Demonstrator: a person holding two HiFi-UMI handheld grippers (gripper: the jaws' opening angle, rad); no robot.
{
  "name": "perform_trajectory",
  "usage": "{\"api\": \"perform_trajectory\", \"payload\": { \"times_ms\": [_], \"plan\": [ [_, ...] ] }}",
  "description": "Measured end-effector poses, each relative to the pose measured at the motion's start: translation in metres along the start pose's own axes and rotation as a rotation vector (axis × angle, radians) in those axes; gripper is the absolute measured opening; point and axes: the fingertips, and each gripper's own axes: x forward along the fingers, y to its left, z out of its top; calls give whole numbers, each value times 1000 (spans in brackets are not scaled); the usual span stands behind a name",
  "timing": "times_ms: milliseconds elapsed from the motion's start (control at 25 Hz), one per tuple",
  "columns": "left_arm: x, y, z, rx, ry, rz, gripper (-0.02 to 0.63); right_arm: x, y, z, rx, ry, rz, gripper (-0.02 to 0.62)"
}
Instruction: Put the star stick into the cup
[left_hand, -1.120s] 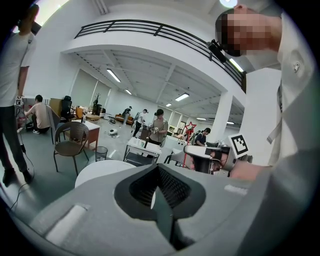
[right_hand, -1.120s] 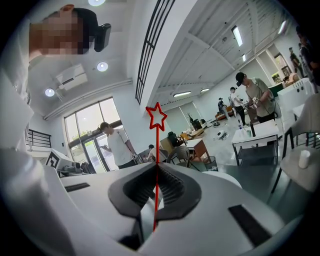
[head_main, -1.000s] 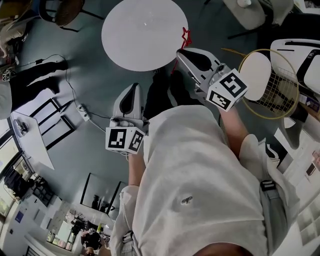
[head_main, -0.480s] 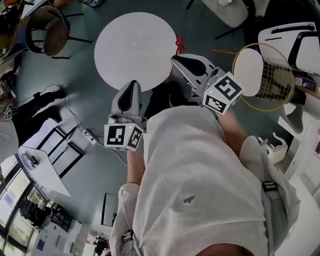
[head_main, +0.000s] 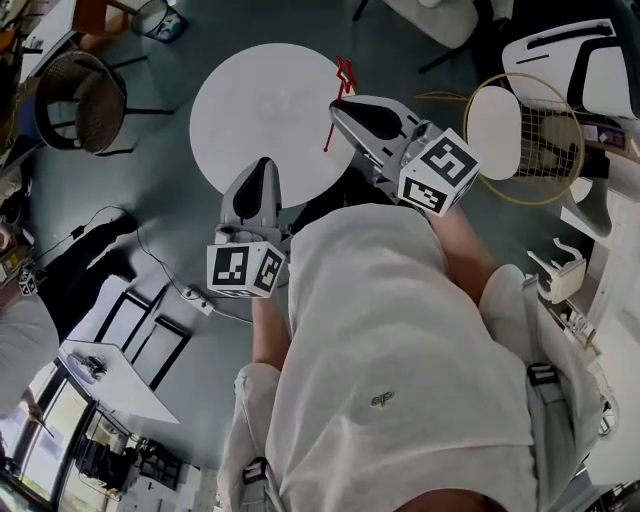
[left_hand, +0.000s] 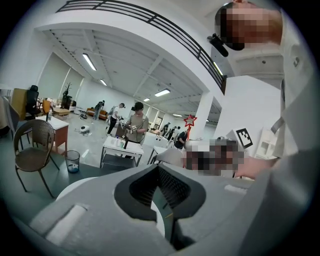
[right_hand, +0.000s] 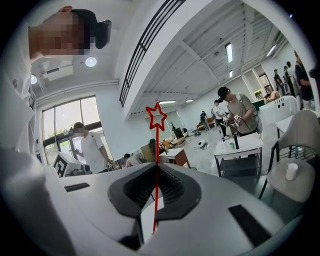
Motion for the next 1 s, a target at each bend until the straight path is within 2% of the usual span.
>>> {"api": "perform_trajectory", "payload": {
  "times_ms": [280,440,1000],
  "plan": [
    [19,25,2,21,48,-105,9,38,-4,-3,1,-9,-60,14],
    [28,31,0,26,69,-138,9,51,-9,-8,10,-14,-75,14],
    [42,43,-7,-23,96,-136,9,98,-40,-27,23,24,-89,14]
  ]
}}
